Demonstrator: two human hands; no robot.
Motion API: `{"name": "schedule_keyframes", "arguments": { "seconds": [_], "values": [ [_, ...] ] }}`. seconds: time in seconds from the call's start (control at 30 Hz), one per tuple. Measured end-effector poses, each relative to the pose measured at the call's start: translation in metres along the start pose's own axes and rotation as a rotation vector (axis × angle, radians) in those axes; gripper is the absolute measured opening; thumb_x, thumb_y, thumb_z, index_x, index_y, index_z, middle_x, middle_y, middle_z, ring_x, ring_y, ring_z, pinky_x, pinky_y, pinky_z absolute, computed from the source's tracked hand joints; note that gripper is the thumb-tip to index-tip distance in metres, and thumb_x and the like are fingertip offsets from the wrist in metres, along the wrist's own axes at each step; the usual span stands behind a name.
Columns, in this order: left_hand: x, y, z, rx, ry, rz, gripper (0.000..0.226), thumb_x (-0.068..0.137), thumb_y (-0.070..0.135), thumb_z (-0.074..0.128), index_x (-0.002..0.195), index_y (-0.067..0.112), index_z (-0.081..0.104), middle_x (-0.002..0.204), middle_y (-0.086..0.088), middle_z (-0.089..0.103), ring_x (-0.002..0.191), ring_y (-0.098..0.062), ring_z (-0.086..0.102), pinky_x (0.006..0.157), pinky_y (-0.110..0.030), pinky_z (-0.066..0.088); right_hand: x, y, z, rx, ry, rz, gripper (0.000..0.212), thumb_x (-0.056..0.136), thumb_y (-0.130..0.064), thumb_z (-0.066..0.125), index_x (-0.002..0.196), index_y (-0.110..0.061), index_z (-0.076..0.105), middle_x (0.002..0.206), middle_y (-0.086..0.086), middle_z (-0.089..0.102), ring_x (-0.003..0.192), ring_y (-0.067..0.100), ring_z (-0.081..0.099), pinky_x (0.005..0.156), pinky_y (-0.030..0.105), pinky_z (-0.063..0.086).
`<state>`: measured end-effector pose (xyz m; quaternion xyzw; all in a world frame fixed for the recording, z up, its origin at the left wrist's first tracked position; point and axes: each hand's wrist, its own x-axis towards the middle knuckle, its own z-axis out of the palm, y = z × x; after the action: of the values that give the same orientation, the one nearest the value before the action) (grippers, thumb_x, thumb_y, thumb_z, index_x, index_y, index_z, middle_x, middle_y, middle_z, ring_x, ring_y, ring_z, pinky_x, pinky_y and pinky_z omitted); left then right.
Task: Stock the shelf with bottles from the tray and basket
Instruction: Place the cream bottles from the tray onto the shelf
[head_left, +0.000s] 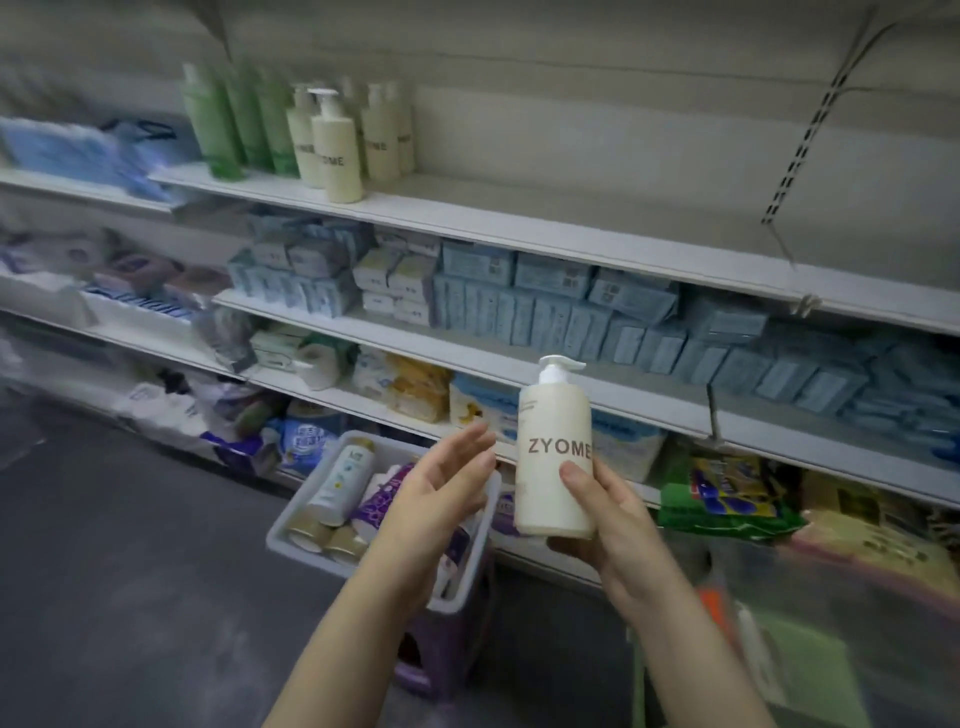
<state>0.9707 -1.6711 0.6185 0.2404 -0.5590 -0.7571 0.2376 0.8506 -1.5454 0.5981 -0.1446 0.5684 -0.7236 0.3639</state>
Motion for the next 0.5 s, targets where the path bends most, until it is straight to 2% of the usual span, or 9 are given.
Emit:
{"name": "schedule_keyframes", "arguments": {
  "seconds": [0.1, 0.2, 0.37, 0.5],
  "values": [
    [0.008, 0.03, -0.064, 0.053, 0.067, 0.055, 0.033, 0.092, 0.022, 0.06, 0.125, 0.029, 0.06, 0.121, 0.014, 0.066, 0.113, -0.006, 0.06, 0.098, -0.032, 0.045, 0.015, 0.003, 0.053, 0.017, 0.006, -0.011, 0.058, 0.07, -0.036, 0.071, 0.125, -0.024, 0.06, 0.109, 0.006, 0.073, 0.095, 0.028, 0.07, 0.063, 0.036, 0.054],
    [0.021, 0.055, -0.105, 0.103, 0.076, 0.087, 0.032, 0.094, 0.024, 0.057, 0.126, 0.03, 0.059, 0.124, 0.015, 0.064, 0.115, -0.001, 0.059, 0.095, -0.028, 0.048, 0.031, 0.0, 0.091, 0.056, 0.003, -0.024, 0.055, 0.07, -0.033, 0.07, 0.124, -0.024, 0.059, 0.109, 0.005, 0.073, 0.093, 0.025, 0.071, 0.061, 0.034, 0.054],
    [0.058, 0.081, -0.142, 0.106, 0.079, 0.11, 0.033, 0.095, 0.022, 0.057, 0.127, 0.028, 0.059, 0.125, 0.011, 0.064, 0.118, -0.008, 0.059, 0.101, -0.035, 0.047, 0.068, -0.014, 0.134, 0.035, 0.006, -0.052, 0.066, 0.067, -0.033, 0.073, 0.13, -0.024, 0.056, 0.115, 0.004, 0.071, 0.101, 0.026, 0.069, 0.067, 0.037, 0.056],
    [0.106, 0.099, -0.157, 0.107, 0.079, 0.16, 0.037, 0.094, 0.025, 0.058, 0.13, 0.032, 0.051, 0.123, 0.012, 0.065, 0.116, -0.01, 0.061, 0.098, -0.036, 0.049, 0.109, -0.026, 0.152, 0.022, 0.006, -0.098, 0.06, 0.067, -0.03, 0.073, 0.126, -0.024, 0.058, 0.109, 0.0, 0.073, 0.096, 0.02, 0.071, 0.065, 0.034, 0.056]
  ]
}}
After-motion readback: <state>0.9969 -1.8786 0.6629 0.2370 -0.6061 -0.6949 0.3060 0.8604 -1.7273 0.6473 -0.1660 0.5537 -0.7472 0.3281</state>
